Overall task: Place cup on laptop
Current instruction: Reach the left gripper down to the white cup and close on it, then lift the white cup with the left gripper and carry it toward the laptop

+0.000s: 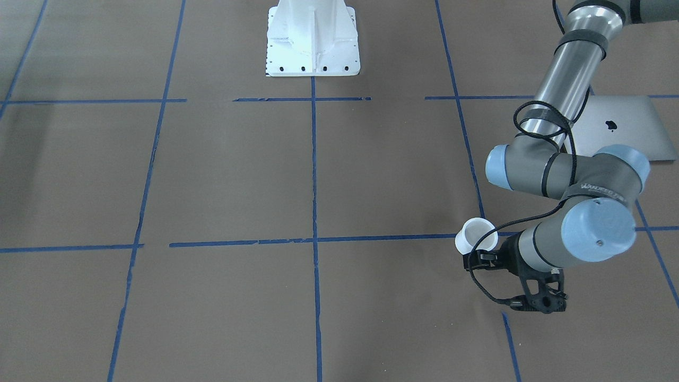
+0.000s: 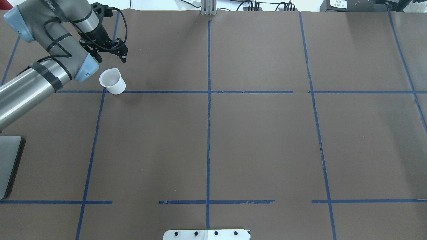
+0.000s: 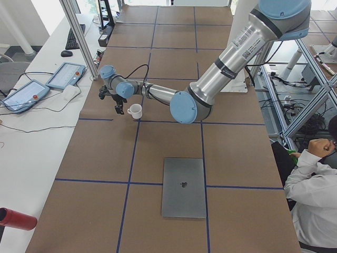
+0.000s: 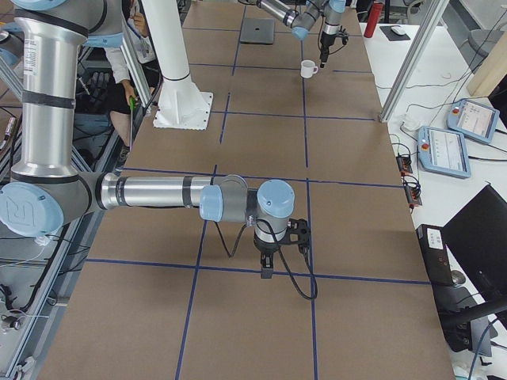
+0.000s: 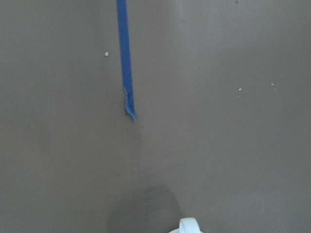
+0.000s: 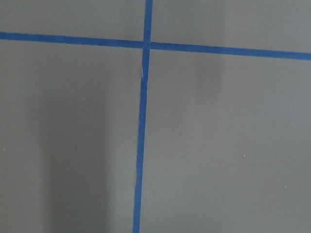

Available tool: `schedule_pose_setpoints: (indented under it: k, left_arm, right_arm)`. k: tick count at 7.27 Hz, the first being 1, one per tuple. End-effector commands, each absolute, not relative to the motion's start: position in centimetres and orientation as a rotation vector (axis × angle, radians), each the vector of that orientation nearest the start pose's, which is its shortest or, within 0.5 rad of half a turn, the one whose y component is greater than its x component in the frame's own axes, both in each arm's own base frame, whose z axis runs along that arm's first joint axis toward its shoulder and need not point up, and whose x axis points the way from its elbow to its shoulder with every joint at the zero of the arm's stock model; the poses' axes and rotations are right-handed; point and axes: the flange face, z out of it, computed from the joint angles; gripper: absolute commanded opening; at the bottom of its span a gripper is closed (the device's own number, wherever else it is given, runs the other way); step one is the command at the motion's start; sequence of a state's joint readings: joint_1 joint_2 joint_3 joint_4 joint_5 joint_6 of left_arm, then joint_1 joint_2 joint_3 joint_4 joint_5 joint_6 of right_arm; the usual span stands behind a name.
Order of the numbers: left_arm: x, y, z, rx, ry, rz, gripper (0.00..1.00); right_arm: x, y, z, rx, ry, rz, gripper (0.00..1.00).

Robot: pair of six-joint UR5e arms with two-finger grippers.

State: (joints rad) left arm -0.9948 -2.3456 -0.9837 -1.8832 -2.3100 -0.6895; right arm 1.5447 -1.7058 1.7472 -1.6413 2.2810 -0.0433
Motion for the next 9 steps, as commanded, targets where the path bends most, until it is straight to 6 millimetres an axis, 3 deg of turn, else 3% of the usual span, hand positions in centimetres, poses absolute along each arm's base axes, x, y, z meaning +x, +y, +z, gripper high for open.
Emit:
schedule_pose_setpoints:
  k: [1, 2, 3, 4, 5, 7, 9]
  left_arm:
    - [41.7, -70.1, 42.7, -0.061, 0.812, 0.085, 0.98]
    - [41.9, -70.0, 42.8, -0.053, 0.809, 0.094, 0.70]
    - [42.0, -70.0, 42.7, -0.062, 0.813, 0.096, 0.18]
    - [41.9, -69.9, 42.7, -0.086, 0.828, 0.097, 0.00]
    - [41.7, -69.9, 42.3, -0.100, 0.848, 0.099, 0.00]
    - [38.9, -71.5, 41.9, -0.081, 0.857, 0.065, 0.00]
    - [33.2, -73.6, 40.6, -0.067, 0.877, 0.002, 0.00]
  right_arm:
    - [5.7, -43.4, 64.6, -0.022, -0.710, -0.056, 1.00]
    - [5.7, -43.4, 64.6, -0.021, -0.711, -0.057, 1.00]
    - [5.7, -43.4, 64.6, -0.021, -0.711, -0.057, 1.00]
    - [5.7, -43.4, 64.6, -0.022, -0.710, -0.056, 1.00]
    - [5.7, -43.4, 64.6, -0.022, -0.710, -0.056, 1.00]
    - [5.7, -43.4, 64.6, -0.021, -0.711, -0.057, 1.00]
    - [5.7, -43.4, 64.6, -0.022, -0.709, -0.056, 1.00]
